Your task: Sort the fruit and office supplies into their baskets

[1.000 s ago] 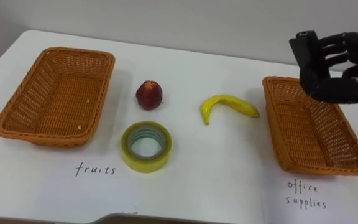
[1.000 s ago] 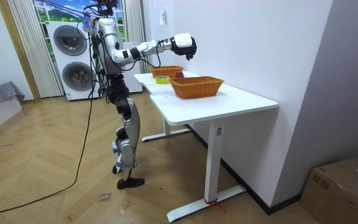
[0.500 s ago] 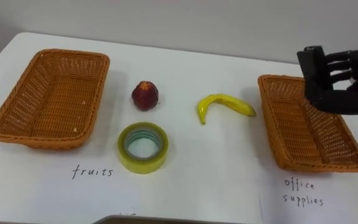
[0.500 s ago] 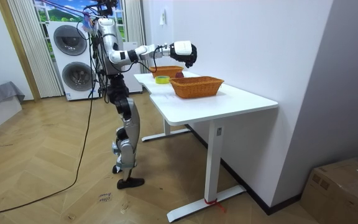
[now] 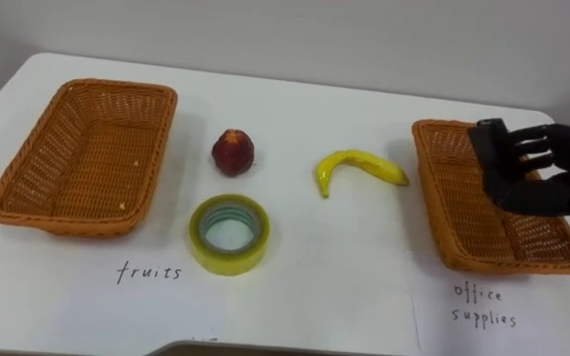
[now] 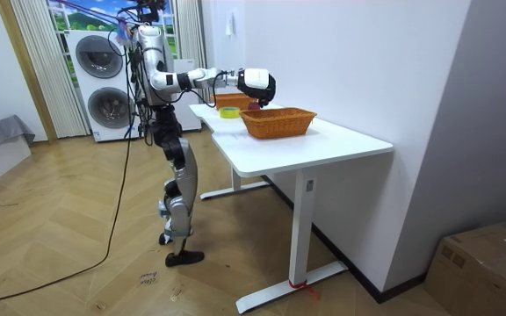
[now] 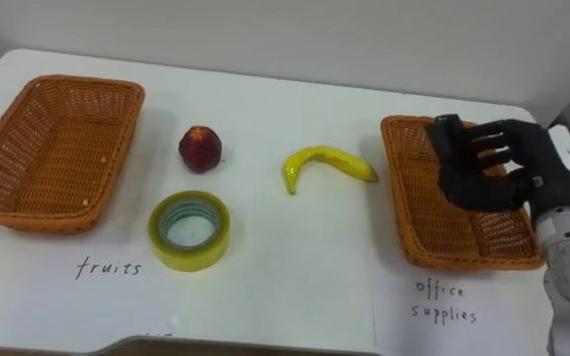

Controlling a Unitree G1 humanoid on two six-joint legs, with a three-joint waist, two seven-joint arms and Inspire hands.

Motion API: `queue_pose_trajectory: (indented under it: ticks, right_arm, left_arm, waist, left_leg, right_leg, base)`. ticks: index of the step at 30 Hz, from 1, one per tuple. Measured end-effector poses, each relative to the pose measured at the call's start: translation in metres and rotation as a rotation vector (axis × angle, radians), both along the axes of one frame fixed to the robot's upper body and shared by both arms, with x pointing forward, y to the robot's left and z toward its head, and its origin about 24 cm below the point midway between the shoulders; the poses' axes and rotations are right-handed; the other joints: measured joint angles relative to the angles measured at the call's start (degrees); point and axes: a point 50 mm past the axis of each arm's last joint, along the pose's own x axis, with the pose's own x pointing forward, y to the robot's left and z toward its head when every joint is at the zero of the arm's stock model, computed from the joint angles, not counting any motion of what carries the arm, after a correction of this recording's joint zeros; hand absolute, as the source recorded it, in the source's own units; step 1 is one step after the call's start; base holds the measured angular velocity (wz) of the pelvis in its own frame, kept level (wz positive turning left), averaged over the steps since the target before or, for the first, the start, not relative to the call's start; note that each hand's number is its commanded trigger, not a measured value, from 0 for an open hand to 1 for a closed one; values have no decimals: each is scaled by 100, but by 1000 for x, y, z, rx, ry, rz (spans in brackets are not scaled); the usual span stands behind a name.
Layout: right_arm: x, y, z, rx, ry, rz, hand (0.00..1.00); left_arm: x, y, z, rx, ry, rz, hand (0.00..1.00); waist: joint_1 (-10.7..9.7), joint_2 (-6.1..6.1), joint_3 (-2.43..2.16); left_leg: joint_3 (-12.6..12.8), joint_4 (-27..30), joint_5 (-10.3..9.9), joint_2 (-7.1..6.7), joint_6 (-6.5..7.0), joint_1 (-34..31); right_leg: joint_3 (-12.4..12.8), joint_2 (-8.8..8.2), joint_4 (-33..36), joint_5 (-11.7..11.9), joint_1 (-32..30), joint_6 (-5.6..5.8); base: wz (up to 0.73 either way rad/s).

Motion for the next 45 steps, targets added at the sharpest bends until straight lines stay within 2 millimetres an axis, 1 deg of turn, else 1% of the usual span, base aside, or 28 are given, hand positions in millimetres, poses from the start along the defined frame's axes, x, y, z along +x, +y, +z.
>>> queue_pose_trajectory:
  ticks: [3, 6, 9, 23, 24, 25, 26, 34, 45]
  right_arm:
    - [0, 0, -3, 8, 20, 6, 100]
    - [-1, -2, -11, 23, 60, 9, 100]
    - [-2, -3, -14, 30, 82, 14, 100]
    - [-2, -2, -16, 17, 117, 44, 100]
    - [-2, -2, -16, 6, 127, 50, 59]
    - [-2, -1, -16, -2, 135, 54, 40]
    - [-2, -1, -16, -3, 137, 56, 0]
    - [-2, -1, -17, -22, 165, 75, 0]
    - [-2, 0, -18, -23, 176, 85, 0]
  left_arm:
    - [-1, 1, 0, 2, 3, 0, 0]
    - [-1, 1, 0, -1, 2, -2, 0]
    - [-1, 1, 0, -6, 3, -3, 0]
    - [-1, 0, 0, -20, 0, -7, 0]
    - [1, 0, 0, -20, -5, -9, 0]
    - [2, 0, 0, -21, -5, -9, 0]
    - [2, 0, 0, -21, -5, -9, 0]
    - [6, 0, 0, -24, -16, -12, 0]
    - [7, 0, 0, -24, -17, -13, 0]
  waist:
    - [3, -15, 5]
    - [8, -52, 12]
    - [7, -75, 30]
    - [29, -64, 34]
    - [31, -69, 30]
    - [33, -73, 27]
    - [33, -74, 27]
    - [36, -70, 29]
    - [37, -68, 31]
  left_leg:
    - [16, -3, 0, 1, 0, 7]
    - [47, -5, 0, 1, 0, 6]
    - [55, -13, -1, 1, 0, 3]
    - [70, -12, -1, -1, 0, 6]
    - [76, -13, 0, -1, 0, 1]
    - [87, -13, 0, -1, 0, -2]
    - [91, -14, 0, 0, 0, -1]
    - [98, -23, 0, 3, 0, -2]
    - [100, -27, 0, 3, 0, -2]
  right_leg:
    - [43, 5, 0, 0, -2, 0]
    - [46, 6, -2, 0, -4, 0]
    - [52, 7, -6, 0, -11, 0]
    - [93, 16, -7, 0, -33, 0]
    - [101, 16, 6, 0, -49, 0]
    - [111, 16, 12, 0, -59, 0]
    - [115, 16, 13, 0, -61, 0]
    - [125, 18, 16, 0, -65, 0]
    - [127, 18, 16, 0, -65, -1]
  base:
    - [0]
    - [0]
    - [0]
    - [-1]
    - [-5]
    - [-4]
    - [-4]
    - [0]
    - [0]
